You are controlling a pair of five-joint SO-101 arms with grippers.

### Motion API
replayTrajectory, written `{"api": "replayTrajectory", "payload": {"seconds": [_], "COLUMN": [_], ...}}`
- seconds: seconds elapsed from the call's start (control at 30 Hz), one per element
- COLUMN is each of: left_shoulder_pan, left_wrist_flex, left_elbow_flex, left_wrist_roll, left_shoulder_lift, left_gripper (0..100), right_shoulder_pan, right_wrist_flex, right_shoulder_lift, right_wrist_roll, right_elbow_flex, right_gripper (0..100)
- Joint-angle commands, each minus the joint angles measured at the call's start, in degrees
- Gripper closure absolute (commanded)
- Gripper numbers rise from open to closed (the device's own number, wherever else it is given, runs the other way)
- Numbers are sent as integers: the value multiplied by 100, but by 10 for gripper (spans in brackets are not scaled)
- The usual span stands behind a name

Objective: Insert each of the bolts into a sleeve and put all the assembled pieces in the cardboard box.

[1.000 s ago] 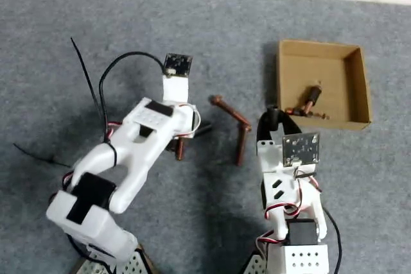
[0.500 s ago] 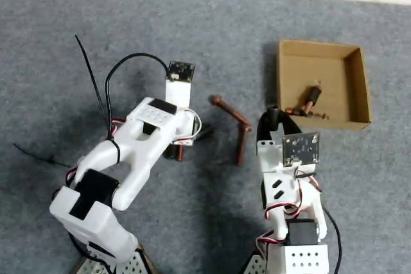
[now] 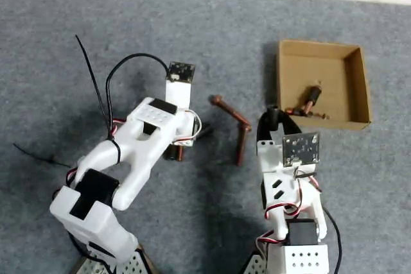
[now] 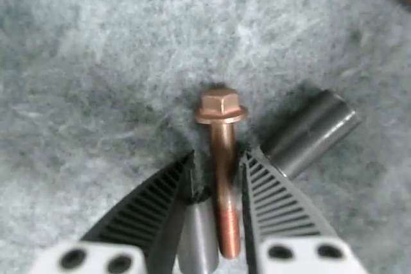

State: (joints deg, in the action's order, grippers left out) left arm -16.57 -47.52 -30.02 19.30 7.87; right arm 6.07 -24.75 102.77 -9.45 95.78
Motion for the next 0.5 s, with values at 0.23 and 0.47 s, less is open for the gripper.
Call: {"api": "replayTrajectory", "payload": {"seconds": [0.23,0.47], "left_shoulder_pan": [-13,-48], "left_wrist_flex": [-97,-105], "left_elbow_flex": [48,48], "left_wrist_roll": [62,26], "left_shoulder_lift": [4,4], "left_gripper": [886,986], "right_shoulder_pan": [4,4], "right_wrist_flex": [163,163], "right_shoulder_lift": [13,13], "right_wrist_roll": [-62,-62], "right_elbow_flex": [593,593], "right_gripper": [991,991]}}
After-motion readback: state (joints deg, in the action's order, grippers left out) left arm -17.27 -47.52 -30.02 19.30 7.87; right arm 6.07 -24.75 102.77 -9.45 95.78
